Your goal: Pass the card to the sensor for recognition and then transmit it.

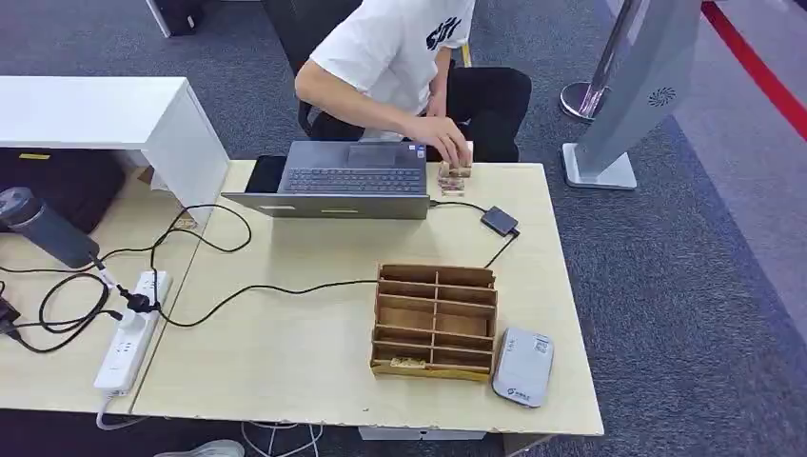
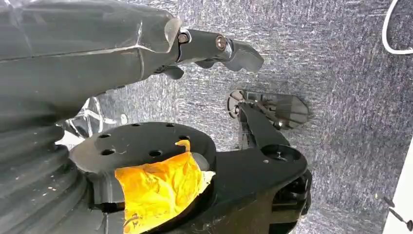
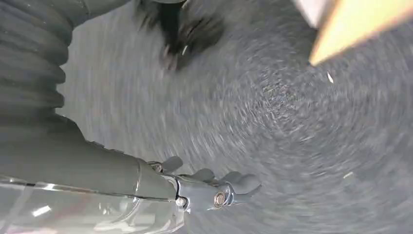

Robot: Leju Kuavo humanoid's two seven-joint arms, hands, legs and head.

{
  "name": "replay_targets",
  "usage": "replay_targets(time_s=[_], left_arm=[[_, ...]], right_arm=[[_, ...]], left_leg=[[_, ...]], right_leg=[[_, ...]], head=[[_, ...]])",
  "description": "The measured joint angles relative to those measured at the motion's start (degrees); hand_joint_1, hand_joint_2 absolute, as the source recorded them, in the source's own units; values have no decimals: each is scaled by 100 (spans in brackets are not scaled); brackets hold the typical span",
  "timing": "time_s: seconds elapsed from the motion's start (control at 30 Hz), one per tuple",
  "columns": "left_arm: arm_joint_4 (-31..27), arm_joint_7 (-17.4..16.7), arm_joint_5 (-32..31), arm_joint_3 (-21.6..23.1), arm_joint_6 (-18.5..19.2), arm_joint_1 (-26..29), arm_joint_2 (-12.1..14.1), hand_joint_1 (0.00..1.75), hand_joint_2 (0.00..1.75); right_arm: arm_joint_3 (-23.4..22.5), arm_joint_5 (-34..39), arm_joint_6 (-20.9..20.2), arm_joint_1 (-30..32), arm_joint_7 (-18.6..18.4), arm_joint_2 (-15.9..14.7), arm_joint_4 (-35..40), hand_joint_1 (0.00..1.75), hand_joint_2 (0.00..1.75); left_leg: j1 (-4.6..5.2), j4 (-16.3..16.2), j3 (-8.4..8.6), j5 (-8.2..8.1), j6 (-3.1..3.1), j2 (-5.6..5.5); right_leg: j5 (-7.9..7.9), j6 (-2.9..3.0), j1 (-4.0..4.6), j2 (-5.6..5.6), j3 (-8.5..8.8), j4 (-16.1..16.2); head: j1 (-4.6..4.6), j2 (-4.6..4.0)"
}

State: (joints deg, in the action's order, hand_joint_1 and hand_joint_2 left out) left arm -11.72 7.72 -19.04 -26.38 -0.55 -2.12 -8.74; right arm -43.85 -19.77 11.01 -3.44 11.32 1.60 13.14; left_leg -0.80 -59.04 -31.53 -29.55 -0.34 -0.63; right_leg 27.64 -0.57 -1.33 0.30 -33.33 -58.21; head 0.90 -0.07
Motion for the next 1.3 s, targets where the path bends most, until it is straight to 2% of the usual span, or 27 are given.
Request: replay_targets(time_s=[0.1, 0.17, 0.2, 0.23, 0.37, 0.53, 0.63, 0.7, 0.83, 0.87, 0.9, 0.93, 1.0, 1.03, 1.07, 1.3], left_arm=[[0, 7, -109, 48, 50, -2, 4, 0, 175], [0, 7, -295, 105, 87, 0, 9, 0, 175], [0, 7, -412, 163, 124, 0, 13, 10, 175], [0, 7, -526, 218, 163, -1, 15, 175, 175], [0, 24, -758, 413, 229, -6, 20, 175, 175], [0, 15, -1097, 627, 96, -12, 22, 175, 175], [0, -63, -1377, 826, 11, -27, 22, 175, 175], [0, -133, -1340, 876, 22, -32, 22, 175, 175], [0, -284, -1242, 876, 309, -80, 70, 175, 175], [0, -346, -1351, 885, 396, -92, 72, 175, 175], [0, -404, -1431, 907, 435, -116, 74, 175, 175], [0, -479, -1456, 918, 439, -136, 70, 159, 175], [0, -631, -1453, 918, 413, -154, 44, 152, 175], [0, -669, -1432, 918, 394, -162, 31, 19, 175], [0, -700, -1416, 918, 363, -164, 22, 0, 175], [0, -721, -1344, 918, 219, -167, 13, 0, 175]], right_arm=[[778, -585, -177, 20, -97, -31, -44, 0, 175], [1138, -849, -449, 22, -532, -33, -92, 0, 175], [1314, -949, -613, 34, -818, -33, -114, 65, 175], [1458, -975, -738, 50, -1074, -31, -137, 175, 175], [1655, -845, -676, 92, -1634, -35, -179, 175, 175], [1708, -901, -524, 98, -2078, -37, -197, 175, 175], [1717, -980, -714, 99, -2092, -37, -210, 175, 175], [1743, -1080, -793, 101, -1978, -41, -210, 175, 175], [1876, -1312, -822, 106, -1698, -74, -210, 175, 175], [1914, -1391, -819, 105, -1659, -87, -210, 145, 175], [1968, -1441, -811, 107, -1648, -94, -210, 103, 175], [1999, -1487, -787, 106, -1650, -103, -210, 5, 175], [2040, -1541, -726, 105, -1700, -103, -212, 0, 175], [2064, -1561, -699, 108, -1735, -103, -212, 0, 175], [2095, -1568, -682, 111, -1753, -101, -214, 0, 175], [2121, -1533, -522, 112, -1943, -87, -221, 0, 175]], left_leg=[[0, 0, 2, 0, 0, 1], [0, 0, 3, 0, 0, 0], [0, 0, 2, 0, 0, -1], [0, 0, 2, 0, 0, -1], [0, 0, 1, 0, 0, 1], [1, 0, 1, 0, 0, 1], [1, 0, 2, 0, 0, 1], [1, 0, 2, 0, 0, 1], [1, 0, 1, 0, 0, -1], [1, 0, 2, 0, 0, -1], [1, 0, 1, 0, 0, -1], [1, 0, 1, 0, 0, -1], [1, 0, 2, 0, 0, 1], [1, 0, 1, 0, 0, 0], [1, 0, 1, 0, 0, 0], [1, 0, 2, -1, 1, 0]], right_leg=[[0, 0, 0, 0, 0, 1], [0, 0, 0, -1, 0, 0], [0, 0, 0, -2, 0, 0], [0, 0, 0, -3, 0, 0], [0, 0, 0, 2, 0, 0], [0, 0, -1, 2, 1, 1], [0, 0, -1, 2, 2, 1], [0, 0, -1, 3, 2, 1], [0, 0, -1, -1, 3, 0], [0, 0, -1, -1, 4, 0], [0, 0, -1, -1, 4, 0], [0, 0, -1, -1, 5, 0], [0, 0, -1, 1, 6, 0], [0, 0, -1, 1, 6, 0], [0, 0, -1, 1, 6, 1], [0, 0, -1, 1, 5, 1]], head=[[2, 0], [0, 0], [2, 0], [2, 0], [0, 0], [0, 0], [2, 0], [0, 0], [2, 0], [4, 0], [2, 0], [2, 0], [0, 0], [0, 0], [-2, 0], [0, 0]])
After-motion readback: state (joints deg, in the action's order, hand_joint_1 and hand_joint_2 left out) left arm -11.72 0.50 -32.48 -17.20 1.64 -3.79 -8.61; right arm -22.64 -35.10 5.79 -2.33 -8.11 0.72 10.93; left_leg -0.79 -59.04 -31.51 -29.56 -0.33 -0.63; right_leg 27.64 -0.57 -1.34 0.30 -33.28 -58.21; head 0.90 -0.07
